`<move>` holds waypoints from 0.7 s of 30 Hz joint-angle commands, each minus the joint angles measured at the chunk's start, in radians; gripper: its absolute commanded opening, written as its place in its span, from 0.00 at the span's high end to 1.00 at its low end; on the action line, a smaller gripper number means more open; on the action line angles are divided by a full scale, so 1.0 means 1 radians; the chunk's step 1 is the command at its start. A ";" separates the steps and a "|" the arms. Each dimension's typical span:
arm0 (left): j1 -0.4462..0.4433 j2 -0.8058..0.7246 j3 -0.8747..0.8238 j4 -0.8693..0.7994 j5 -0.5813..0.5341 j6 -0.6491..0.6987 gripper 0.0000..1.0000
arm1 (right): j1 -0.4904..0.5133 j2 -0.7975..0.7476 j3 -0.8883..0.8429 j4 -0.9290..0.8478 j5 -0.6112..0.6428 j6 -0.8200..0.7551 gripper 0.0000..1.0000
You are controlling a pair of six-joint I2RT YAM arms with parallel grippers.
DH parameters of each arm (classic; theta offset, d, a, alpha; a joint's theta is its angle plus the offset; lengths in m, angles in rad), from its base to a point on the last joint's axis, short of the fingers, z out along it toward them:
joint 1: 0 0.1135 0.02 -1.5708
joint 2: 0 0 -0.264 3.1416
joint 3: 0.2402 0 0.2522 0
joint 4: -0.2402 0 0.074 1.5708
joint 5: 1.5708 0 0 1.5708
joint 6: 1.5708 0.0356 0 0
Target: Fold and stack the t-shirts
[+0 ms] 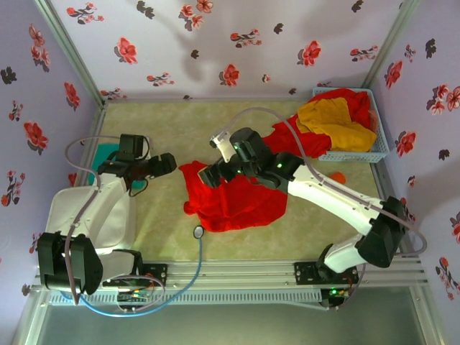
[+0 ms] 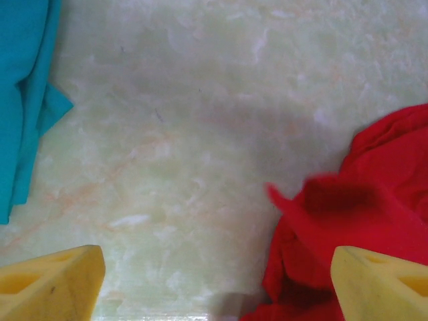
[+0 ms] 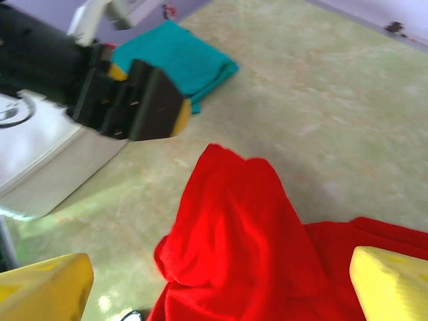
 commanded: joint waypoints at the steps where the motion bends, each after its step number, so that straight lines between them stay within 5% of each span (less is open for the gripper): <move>1: -0.008 -0.025 0.000 -0.067 0.004 -0.006 0.19 | -0.058 0.000 -0.016 -0.010 0.133 0.101 0.01; 7: -0.093 -0.036 -0.079 -0.083 0.010 -0.063 0.22 | -0.255 -0.003 -0.092 -0.086 0.110 0.278 0.01; 21: -0.319 -0.100 -0.327 0.024 -0.006 -0.373 0.32 | -0.486 -0.073 -0.341 -0.156 0.143 0.453 0.28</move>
